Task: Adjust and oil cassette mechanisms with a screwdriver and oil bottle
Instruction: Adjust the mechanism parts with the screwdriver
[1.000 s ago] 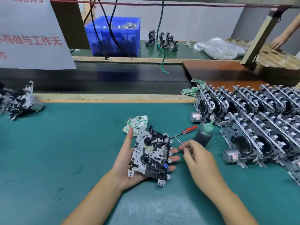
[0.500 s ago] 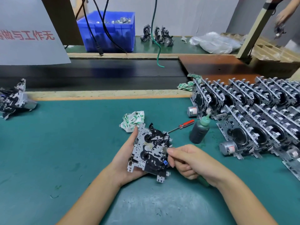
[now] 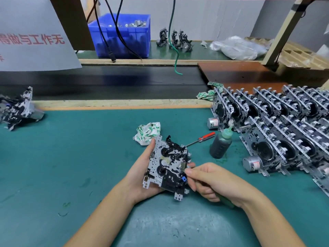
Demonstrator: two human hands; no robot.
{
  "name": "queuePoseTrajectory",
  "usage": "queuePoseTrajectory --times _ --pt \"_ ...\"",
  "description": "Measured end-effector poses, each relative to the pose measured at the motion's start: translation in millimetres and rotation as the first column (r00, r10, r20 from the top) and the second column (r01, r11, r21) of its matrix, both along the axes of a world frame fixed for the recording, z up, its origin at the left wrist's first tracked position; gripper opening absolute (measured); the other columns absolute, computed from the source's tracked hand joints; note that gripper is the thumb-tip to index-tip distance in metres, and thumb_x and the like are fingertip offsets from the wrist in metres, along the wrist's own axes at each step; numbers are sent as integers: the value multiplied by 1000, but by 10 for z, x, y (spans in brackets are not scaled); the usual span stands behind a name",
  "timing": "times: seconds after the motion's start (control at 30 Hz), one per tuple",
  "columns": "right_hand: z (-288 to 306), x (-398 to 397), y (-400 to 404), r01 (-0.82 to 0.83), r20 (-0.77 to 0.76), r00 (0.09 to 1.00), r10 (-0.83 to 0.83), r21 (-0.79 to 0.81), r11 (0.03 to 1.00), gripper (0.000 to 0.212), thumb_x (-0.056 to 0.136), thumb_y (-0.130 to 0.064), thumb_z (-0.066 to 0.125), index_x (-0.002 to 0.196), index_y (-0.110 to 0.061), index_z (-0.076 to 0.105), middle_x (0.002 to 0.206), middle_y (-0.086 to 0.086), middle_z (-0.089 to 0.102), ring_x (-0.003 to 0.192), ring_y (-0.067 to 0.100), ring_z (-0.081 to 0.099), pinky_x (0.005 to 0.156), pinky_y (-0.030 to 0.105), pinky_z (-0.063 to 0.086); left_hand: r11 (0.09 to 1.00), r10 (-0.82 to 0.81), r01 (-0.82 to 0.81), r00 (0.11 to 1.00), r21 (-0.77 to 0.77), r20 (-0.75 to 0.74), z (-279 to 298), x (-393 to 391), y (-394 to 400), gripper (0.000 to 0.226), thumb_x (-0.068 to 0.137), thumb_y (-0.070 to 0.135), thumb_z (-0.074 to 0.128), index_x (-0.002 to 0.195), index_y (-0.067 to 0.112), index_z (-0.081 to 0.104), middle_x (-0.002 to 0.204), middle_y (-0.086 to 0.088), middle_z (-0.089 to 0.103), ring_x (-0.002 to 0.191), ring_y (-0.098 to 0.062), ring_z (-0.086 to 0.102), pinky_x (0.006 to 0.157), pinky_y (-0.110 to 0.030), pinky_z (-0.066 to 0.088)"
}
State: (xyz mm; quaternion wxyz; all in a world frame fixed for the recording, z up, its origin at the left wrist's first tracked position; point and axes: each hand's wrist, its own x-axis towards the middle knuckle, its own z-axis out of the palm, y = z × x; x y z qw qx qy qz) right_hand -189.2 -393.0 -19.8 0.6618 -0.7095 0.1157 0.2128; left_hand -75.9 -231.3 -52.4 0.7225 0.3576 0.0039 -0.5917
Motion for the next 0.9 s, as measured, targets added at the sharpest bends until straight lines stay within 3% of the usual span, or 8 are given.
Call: queuePoseTrajectory --times 0.13,0.33,0.43,0.6,0.9 --pt "4 -16 3 -15 11 1000 15 -33 999 41 97 -33 45 62 -14 54 42 -3 45 35 8 38 36 18 31 1000 -2 1 1000 9 12 4 -3 -5 76 85 68 38 115 5 68 128 -19 59 118 -30 58 101 -41 46" --pt "10 -22 13 1 29 1000 2 -97 995 45 98 -32 43 58 -14 52 32 -5 35 30 7 22 36 18 20 1000 8 -8 1000 17 4 -14 9 3 73 88 67 36 109 8 72 123 -15 64 111 -28 63 93 -38 51" --pt "1 -20 32 -3 27 1000 5 -91 996 50 99 -32 42 53 -14 51 30 -4 34 29 9 21 37 21 20 999 15 -15 1000 31 6 -21 5 1 73 88 67 37 111 7 71 124 -16 62 112 -29 62 94 -39 51" --pt "6 -19 66 -17 40 999 24 -169 985 59 101 -34 37 44 -17 42 27 -3 29 27 9 22 37 17 23 999 44 -44 999 16 9 -16 -14 1 67 90 64 37 99 10 76 113 -13 69 101 -26 68 80 -35 56" --pt "47 2 73 -36 -4 999 36 -241 970 58 101 -32 34 46 -14 35 29 -4 25 25 7 22 34 16 21 994 88 -90 996 67 32 -38 -36 -38 67 88 63 40 102 8 75 117 -17 66 104 -29 66 82 -37 57"
